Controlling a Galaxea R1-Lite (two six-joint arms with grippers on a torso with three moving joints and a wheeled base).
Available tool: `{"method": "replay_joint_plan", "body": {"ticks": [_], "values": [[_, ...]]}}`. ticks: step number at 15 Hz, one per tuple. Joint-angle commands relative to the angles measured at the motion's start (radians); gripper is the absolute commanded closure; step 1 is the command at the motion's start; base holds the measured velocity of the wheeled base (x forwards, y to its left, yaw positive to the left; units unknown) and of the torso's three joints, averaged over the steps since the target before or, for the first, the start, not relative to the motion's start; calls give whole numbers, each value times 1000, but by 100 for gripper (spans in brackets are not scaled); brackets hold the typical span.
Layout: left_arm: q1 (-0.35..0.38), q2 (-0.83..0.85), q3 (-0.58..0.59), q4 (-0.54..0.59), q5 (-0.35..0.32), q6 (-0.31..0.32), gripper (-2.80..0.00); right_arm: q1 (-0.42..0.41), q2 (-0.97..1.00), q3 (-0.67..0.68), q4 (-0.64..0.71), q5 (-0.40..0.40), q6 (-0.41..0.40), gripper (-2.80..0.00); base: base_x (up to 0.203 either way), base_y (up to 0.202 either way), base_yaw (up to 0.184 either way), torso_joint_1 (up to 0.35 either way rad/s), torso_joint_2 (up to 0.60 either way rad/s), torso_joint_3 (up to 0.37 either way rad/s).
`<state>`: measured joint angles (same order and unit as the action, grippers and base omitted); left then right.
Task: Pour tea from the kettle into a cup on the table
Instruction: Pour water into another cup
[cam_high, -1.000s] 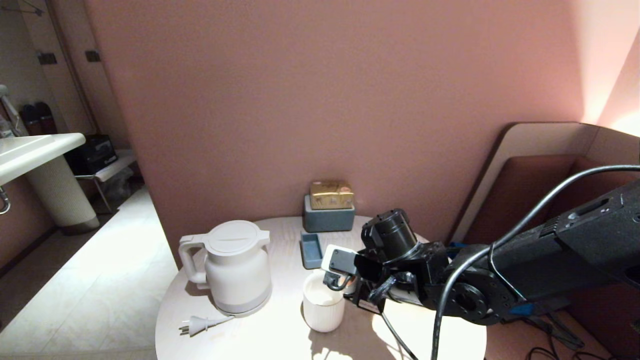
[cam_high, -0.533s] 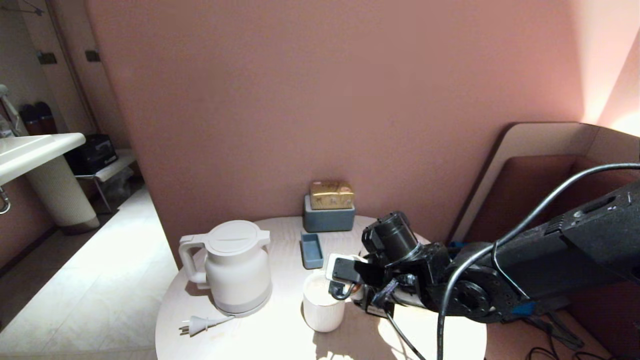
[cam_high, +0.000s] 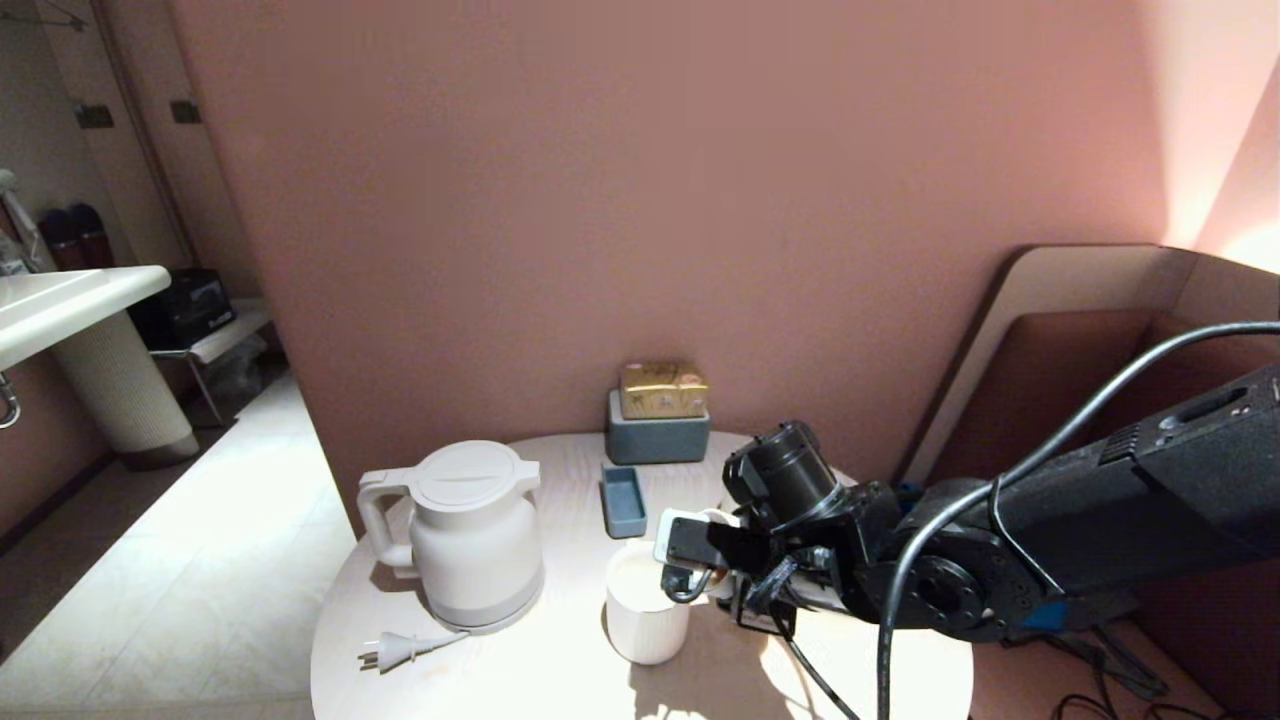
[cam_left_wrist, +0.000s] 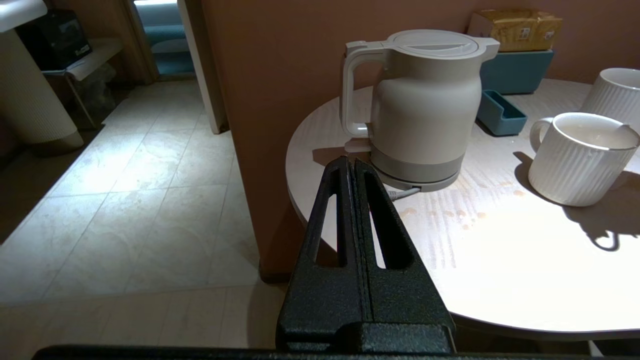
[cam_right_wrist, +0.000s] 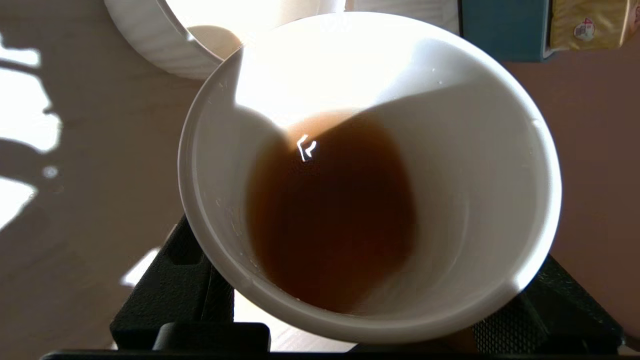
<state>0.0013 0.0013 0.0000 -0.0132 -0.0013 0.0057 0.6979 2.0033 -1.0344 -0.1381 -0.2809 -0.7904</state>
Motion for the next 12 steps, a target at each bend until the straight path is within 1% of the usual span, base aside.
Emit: {"method": "replay_joint_plan", "body": {"ticks": [1, 2, 6, 9, 12], "values": [[0, 0, 0, -1, 0, 0, 0, 0, 17, -17, -2, -3, -14, 0, 0, 0, 0, 0, 0, 0], [0, 0, 0, -1, 0, 0, 0, 0, 18, -26, 7, -3, -16, 0, 0, 0, 0, 0, 0, 0], [0, 0, 0, -1, 0, 0, 0, 0, 23, -111, 113, -21, -16, 0, 0, 0, 0, 0, 0, 0], [0, 0, 0, -1, 0, 0, 0, 4, 31, -144, 186, -60, -42, 0, 0, 0, 0, 0, 0, 0], [0, 0, 0, -1, 0, 0, 0, 16, 60, -181, 199, -69, -44, 0, 0, 0, 0, 0, 0, 0]]}}
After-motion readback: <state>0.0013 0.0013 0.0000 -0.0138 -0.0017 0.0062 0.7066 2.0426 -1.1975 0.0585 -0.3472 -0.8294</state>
